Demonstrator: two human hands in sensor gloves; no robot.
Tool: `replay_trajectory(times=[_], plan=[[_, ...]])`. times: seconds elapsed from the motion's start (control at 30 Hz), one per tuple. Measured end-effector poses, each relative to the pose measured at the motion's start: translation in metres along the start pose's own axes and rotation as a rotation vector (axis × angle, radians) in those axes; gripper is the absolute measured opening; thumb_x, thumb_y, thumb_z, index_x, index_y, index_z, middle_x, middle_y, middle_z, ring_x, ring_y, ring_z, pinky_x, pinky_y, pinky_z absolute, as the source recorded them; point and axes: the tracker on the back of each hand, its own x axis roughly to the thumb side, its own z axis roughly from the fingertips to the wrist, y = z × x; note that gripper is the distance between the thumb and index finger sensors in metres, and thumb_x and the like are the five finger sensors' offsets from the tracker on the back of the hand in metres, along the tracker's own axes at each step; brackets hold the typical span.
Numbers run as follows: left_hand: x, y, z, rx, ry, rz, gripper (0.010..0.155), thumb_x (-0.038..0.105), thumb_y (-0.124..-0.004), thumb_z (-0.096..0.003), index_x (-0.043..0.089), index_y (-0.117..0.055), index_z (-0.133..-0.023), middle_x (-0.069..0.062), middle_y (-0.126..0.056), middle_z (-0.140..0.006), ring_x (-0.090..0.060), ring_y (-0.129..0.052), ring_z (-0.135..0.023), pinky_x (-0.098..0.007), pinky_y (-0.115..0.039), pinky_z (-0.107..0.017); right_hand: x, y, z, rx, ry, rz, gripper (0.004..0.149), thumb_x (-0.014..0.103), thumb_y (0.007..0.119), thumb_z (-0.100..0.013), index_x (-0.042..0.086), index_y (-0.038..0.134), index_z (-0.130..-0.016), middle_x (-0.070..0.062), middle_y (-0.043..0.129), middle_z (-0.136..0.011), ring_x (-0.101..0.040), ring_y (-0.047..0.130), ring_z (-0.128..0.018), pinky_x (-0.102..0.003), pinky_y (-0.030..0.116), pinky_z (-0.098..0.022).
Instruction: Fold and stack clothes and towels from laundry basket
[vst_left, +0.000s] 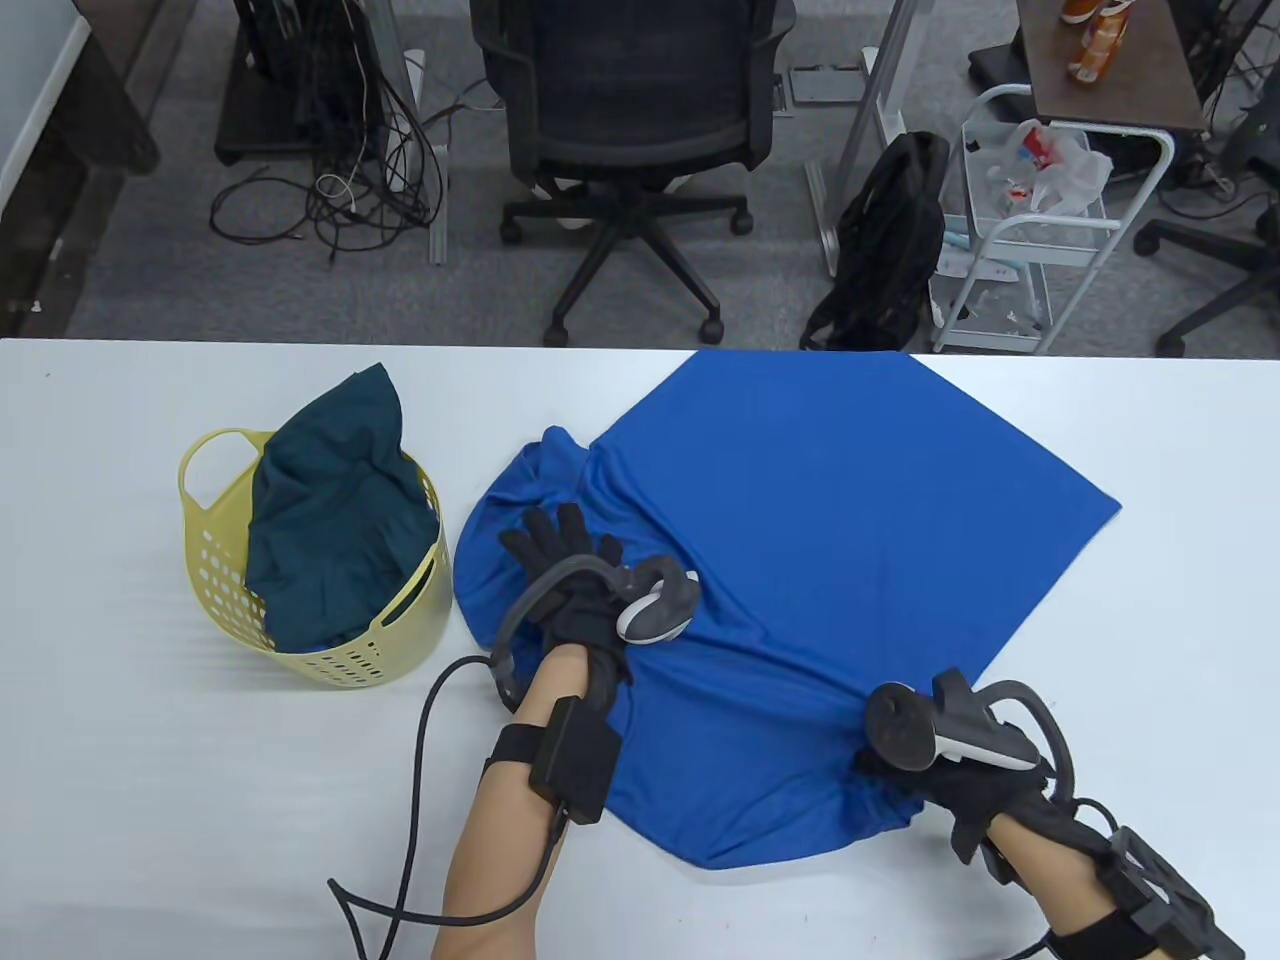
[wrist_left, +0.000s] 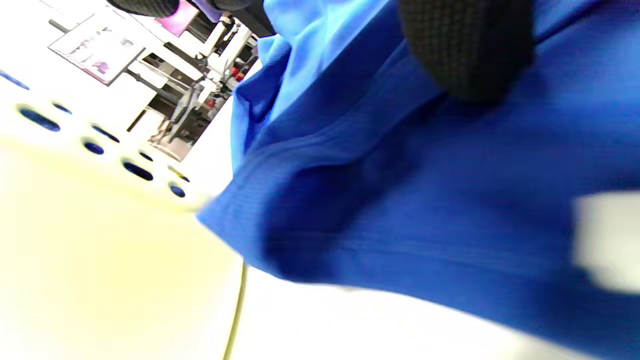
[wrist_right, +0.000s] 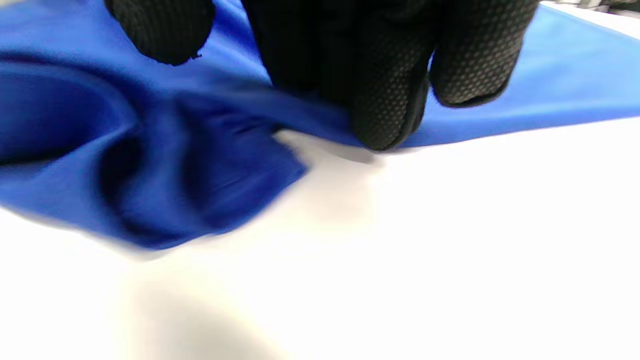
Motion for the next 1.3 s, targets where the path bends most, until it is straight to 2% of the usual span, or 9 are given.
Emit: replay_trajectory(times=[0.17, 0.27, 0.37, 0.67, 0.9, 1.0, 1.07, 1.17, 1.3], plan=[[0.001, -0.001, 0.045, 0.062, -0.191, 0.528, 0.1, 0.066, -0.062, -0.0515, 0.015, -0.016, -0.123, -0.042, -0.018, -0.123, -0.072, -0.042, -0.106, -0.076, -0.058, -0.071, -0.052, -0.025, -0.042, -0.215, 0.267, -0.07, 0.072, 0.047, 0.064, -0.061, 0.011, 0.043, -0.119, -0.023, 0.039, -0.123, -0.05, 0.049, -0.109, -0.075, 0.047, -0.072], [0.021, -0.015, 0.059, -0.187, -0.406, 0.657, 0.105, 0.07, -0.057, -0.0519, 0.012, -0.004, -0.122, -0.047, -0.009, -0.12, -0.079, -0.035, -0.101, -0.078, -0.055, -0.071, -0.09, -0.011, -0.08, 0.026, 0.44, -0.289, 0.075, 0.049, 0.058, -0.061, 0.019, 0.018, -0.117, -0.013, 0.008, -0.121, -0.045, 0.013, -0.11, -0.075, 0.028, -0.075], [0.035, -0.028, 0.058, -0.226, -0.447, 0.592, 0.107, 0.069, -0.059, -0.0528, 0.013, 0.006, -0.117, -0.047, 0.001, -0.115, -0.08, -0.025, -0.098, -0.079, -0.048, -0.07, -0.104, 0.009, -0.087, 0.115, 0.52, -0.364, 0.073, 0.051, 0.055, -0.06, 0.024, 0.013, -0.114, -0.008, 0.005, -0.119, -0.041, 0.012, -0.108, -0.075, 0.03, -0.075], [0.022, -0.02, 0.013, -0.058, -0.435, 0.532, 0.101, 0.063, -0.062, -0.0424, 0.03, 0.001, -0.114, -0.029, 0.002, -0.12, -0.062, -0.011, -0.106, -0.077, -0.035, -0.075, -0.076, 0.013, -0.032, 0.058, 0.512, -0.104, 0.08, 0.052, 0.058, -0.061, 0.002, 0.037, -0.12, -0.041, 0.045, -0.115, -0.063, 0.061, -0.095, -0.067, 0.064, -0.066], [-0.016, -0.042, 0.019, -0.037, -0.31, 0.504, 0.092, 0.055, -0.069, -0.0507, 0.027, -0.013, -0.119, -0.032, -0.007, -0.122, -0.063, -0.019, -0.107, -0.073, -0.041, -0.075, -0.042, 0.017, 0.025, 0.071, 0.21, -0.213, 0.074, 0.051, 0.06, -0.061, 0.002, 0.053, -0.117, -0.035, 0.066, -0.107, -0.047, 0.083, -0.083, -0.059, 0.073, -0.06], [-0.02, -0.06, 0.042, -0.031, -0.368, 0.619, 0.094, 0.056, -0.065, -0.0552, 0.015, -0.011, -0.12, -0.039, -0.006, -0.119, -0.066, -0.022, -0.105, -0.073, -0.044, -0.074, -0.057, 0.014, 0.035, -0.071, 0.218, -0.286, 0.073, 0.048, 0.062, -0.062, 0.007, 0.044, -0.119, -0.031, 0.055, -0.115, -0.05, 0.072, -0.095, -0.065, 0.064, -0.067], [-0.019, -0.078, 0.057, -0.07, -0.399, 0.693, 0.098, 0.06, -0.063, -0.0538, 0.012, -0.008, -0.12, -0.04, -0.006, -0.119, -0.067, -0.021, -0.105, -0.074, -0.043, -0.074, -0.08, 0.02, 0.033, -0.149, 0.299, -0.315, 0.077, 0.046, 0.065, -0.061, 0.011, 0.032, -0.12, -0.027, 0.031, -0.123, -0.057, 0.041, -0.108, -0.077, 0.043, -0.071], [-0.017, -0.097, 0.072, -0.133, -0.381, 0.64, 0.101, 0.063, -0.06, -0.0535, 0.011, -0.001, -0.118, -0.042, -0.001, -0.117, -0.067, -0.017, -0.104, -0.075, -0.041, -0.074, -0.097, 0.034, 0.023, 0.088, 0.408, -0.388, 0.084, 0.05, 0.062, -0.061, 0.014, 0.009, -0.116, -0.021, -0.005, -0.116, -0.054, 0.0, -0.102, -0.077, 0.026, -0.073], [-0.023, -0.117, 0.089, -0.143, -0.392, 0.644, 0.105, 0.067, -0.059, -0.0508, 0.012, 0.001, -0.117, -0.042, -0.002, -0.117, -0.067, -0.018, -0.105, -0.074, -0.042, -0.074, -0.095, 0.051, 0.019, 0.143, 0.404, -0.369, 0.089, 0.052, 0.064, -0.058, 0.01, 0.011, -0.115, -0.026, 0.001, -0.116, -0.057, 0.007, -0.101, -0.076, 0.032, -0.074]])
